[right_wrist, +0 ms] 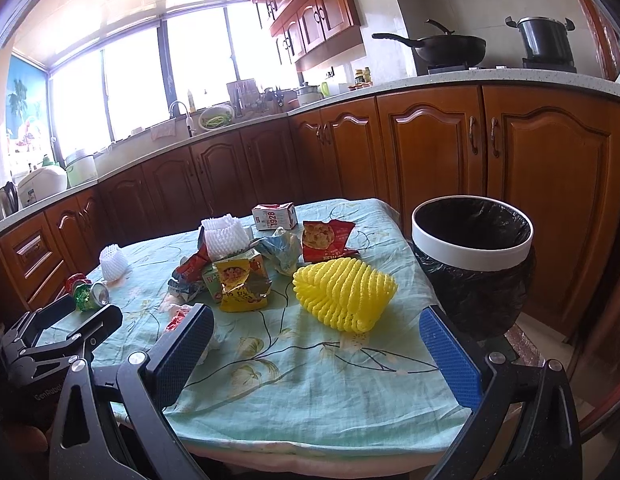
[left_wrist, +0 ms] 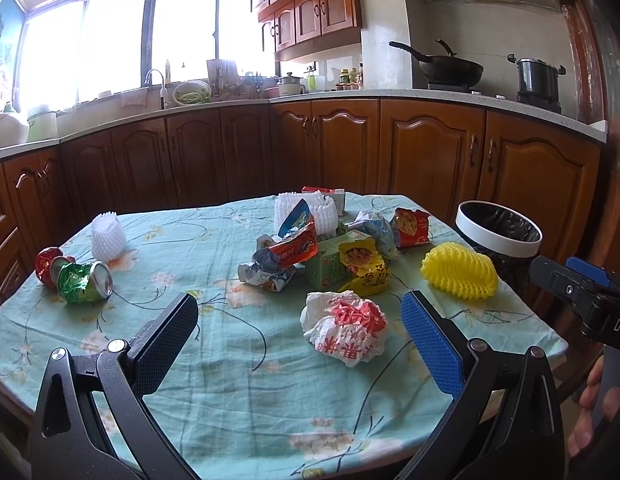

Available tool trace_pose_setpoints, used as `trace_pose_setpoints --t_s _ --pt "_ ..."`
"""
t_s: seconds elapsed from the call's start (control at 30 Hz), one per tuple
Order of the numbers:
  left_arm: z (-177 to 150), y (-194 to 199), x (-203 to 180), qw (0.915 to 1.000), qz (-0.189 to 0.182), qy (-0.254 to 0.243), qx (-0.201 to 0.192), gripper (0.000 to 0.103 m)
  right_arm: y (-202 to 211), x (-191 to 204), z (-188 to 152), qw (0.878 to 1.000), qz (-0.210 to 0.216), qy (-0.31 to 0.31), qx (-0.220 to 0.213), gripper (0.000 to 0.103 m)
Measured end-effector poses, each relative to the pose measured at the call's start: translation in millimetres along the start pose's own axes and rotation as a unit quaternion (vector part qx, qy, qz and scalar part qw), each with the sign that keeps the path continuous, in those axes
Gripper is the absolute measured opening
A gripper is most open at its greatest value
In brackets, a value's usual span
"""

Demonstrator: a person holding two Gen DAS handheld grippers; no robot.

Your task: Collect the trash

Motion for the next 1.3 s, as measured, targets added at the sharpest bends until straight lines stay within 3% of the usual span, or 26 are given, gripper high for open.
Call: trace_pose_setpoints --t_s 0.37,0.7,0.83,1.0,1.1,1.17,1.3 --pt "-5 -12 -5 0.9996 -0.013 -0.003 0.025 0.103 -19 -11 -1 0.999 0.019 -0.018 0.032 0.103" --pt "-16 -52 -24 0.9911 -0.071 0.001 0.113 0.102 -62 -24 -4 0.995 0.035 -0.032 0.092 0.099" --pt "-21 -69 -28 0.9858 -0.088 0.013 0.142 0.095 -86 -31 -7 0.991 0.032 -0.042 0.125 0.081" --pt "-26 -83 -34 0.9816 -0.096 0.009 0.165 0.077 -105 -41 -12 0.988 0.025 -0.049 0.146 0.072" --pt "-32 -89 -38 0.9781 -0.105 0.007 0.180 0.061 -112 -46 -16 0.986 0.019 -0.050 0.157 0.056" --pt "-34 -92 -38 0.9760 -0.113 0.010 0.186 0.053 -117 -49 -18 0.985 0.016 -0.050 0.163 0.035" --pt "-33 -90 -38 0.9757 -0.121 0.010 0.182 0.040 -113 -54 -18 0.987 0.014 -0.051 0.154 0.018"
Point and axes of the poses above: each gripper's, at about its wrist camera, not at the fingertips, and y roughly against the way its jaws point, x to its left, z to its top, the point moved 7 cm from there along -y, roughly the way its jaws point
